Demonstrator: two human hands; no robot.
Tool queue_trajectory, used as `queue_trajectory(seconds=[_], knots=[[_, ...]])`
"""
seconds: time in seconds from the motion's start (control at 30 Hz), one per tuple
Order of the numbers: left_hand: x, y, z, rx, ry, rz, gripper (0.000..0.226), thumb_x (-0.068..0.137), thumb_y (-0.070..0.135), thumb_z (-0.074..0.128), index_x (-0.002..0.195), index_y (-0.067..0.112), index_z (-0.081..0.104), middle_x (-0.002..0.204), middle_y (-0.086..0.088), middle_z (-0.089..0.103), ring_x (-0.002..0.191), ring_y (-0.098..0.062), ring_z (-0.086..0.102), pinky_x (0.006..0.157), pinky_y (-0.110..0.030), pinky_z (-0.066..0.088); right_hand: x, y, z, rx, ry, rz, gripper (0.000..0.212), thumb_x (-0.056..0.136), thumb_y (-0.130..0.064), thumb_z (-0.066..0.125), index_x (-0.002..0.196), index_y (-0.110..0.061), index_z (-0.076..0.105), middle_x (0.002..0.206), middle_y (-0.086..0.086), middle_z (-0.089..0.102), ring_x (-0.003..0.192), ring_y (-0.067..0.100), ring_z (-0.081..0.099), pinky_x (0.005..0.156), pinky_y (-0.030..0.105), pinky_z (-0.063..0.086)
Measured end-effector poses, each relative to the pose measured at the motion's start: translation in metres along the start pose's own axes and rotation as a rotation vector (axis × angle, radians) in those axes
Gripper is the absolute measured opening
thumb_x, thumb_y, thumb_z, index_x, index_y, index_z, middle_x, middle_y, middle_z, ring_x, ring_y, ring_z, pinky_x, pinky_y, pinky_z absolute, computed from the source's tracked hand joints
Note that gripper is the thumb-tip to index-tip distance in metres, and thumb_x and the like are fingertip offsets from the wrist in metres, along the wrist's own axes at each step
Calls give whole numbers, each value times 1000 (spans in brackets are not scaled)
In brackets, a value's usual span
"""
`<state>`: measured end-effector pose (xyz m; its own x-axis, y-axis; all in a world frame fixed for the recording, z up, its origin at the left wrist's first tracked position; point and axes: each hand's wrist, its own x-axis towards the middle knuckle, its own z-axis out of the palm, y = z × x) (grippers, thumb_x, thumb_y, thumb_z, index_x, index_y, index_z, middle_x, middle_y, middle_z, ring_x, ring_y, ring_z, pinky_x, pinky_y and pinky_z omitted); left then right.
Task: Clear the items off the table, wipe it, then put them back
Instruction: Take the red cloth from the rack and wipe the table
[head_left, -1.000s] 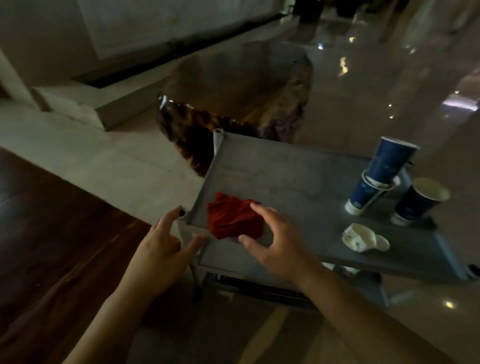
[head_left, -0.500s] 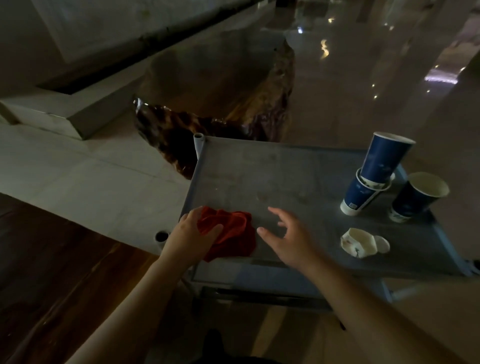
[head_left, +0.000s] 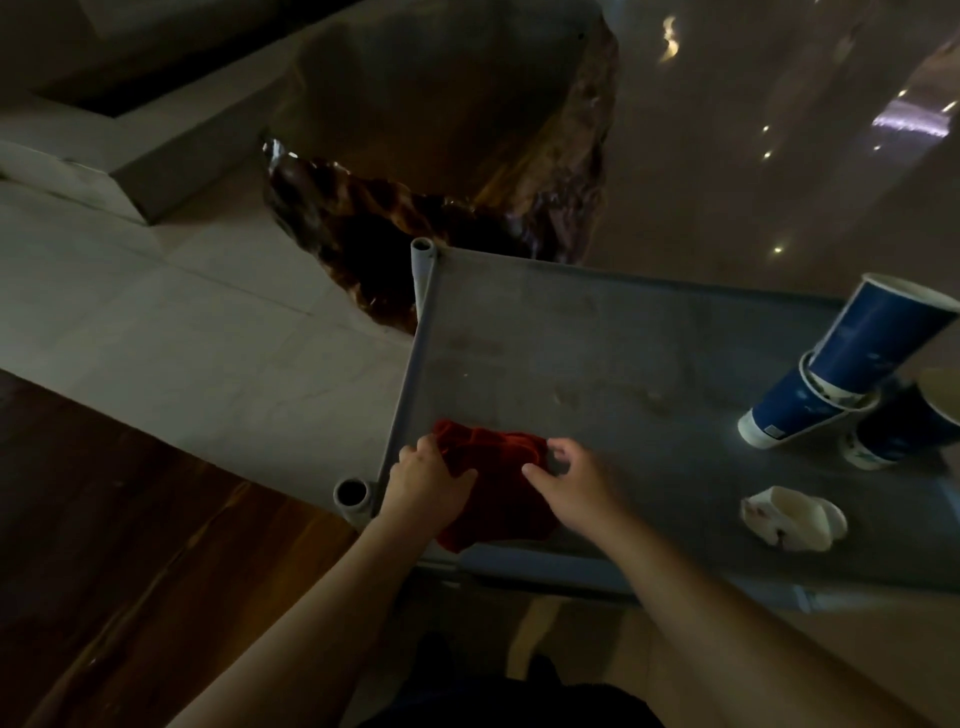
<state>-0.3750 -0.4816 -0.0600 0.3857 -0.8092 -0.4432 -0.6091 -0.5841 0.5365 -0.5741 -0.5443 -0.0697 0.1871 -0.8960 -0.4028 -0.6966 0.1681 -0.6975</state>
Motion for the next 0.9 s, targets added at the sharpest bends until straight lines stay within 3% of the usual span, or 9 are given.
queue_trajectory(seconds=[0.1, 0.17, 0.33, 0.53, 0.63, 0.73, 0.8, 0.9], knots=[[6, 3, 5, 17, 32, -59, 74, 85, 51, 68, 143, 14, 40, 136, -16, 48, 123, -36, 51, 100, -45, 47, 13, -1, 11, 3, -25, 54, 63, 85, -54, 68, 138, -24, 52, 133, 1, 60, 103, 13, 58, 82, 31, 51], [9, 7, 6, 16, 49, -108, 68, 85, 48, 70, 137, 10, 46, 131, -15, 53, 118, -34, 56, 92, -40, 49, 18, -3, 17, -20, -21, 74, 63, 85, -52, 70, 137, -21, 54, 128, 2, 63, 102, 16, 61, 82, 31, 51], [13, 19, 8, 29, 46, -149, 30, 85, 37, 67, 101, 11, 68, 95, -6, 68, 76, -20, 62, 59, -28, 44, 28, -5, 18, -155, 5, 89, 51, 80, -51, 76, 119, -19, 63, 109, 5, 70, 100, 27, 67, 82, 36, 53], [10, 34, 7, -21, -23, -123, 26, 86, 35, 58, 101, 17, 68, 102, -4, 67, 90, -22, 64, 77, -33, 51, 45, -8, 8, -107, -124, 127, 20, 81, -28, 79, 91, -13, 72, 87, 10, 73, 83, 28, 70, 70, 33, 51], [4, 36, 1, -96, -43, -88, 14, 87, 34, 63, 94, 22, 63, 97, -1, 62, 85, -17, 60, 73, -29, 47, 52, -3, 1, 14, -197, 122, 15, 85, -16, 76, 94, -4, 74, 75, 7, 71, 69, 21, 67, 59, 28, 49], [-14, 37, -6, -232, -38, -76, 21, 88, 35, 67, 103, 21, 65, 103, -2, 65, 89, -17, 64, 76, -32, 55, 51, -2, -11, 101, -279, 66, 8, 91, -14, 71, 99, -11, 70, 77, 2, 69, 69, 16, 65, 49, 21, 47], [-31, 34, -10, -374, 7, -80, 20, 89, 34, 69, 105, 25, 64, 103, 0, 66, 88, -14, 67, 76, -31, 58, 48, -7, -17, 197, -327, 4, 5, 93, -10, 68, 97, -12, 69, 81, 5, 71, 73, 20, 67, 54, 22, 50], [-63, 26, -16, -604, 92, -67, 20, 88, 32, 69, 107, 31, 62, 100, 4, 69, 85, -10, 70, 71, -26, 58, 37, -20, -23, 331, -424, -86, 8, 91, 0, 65, 92, -4, 72, 85, 18, 75, 78, 31, 69, 72, 39, 55]])
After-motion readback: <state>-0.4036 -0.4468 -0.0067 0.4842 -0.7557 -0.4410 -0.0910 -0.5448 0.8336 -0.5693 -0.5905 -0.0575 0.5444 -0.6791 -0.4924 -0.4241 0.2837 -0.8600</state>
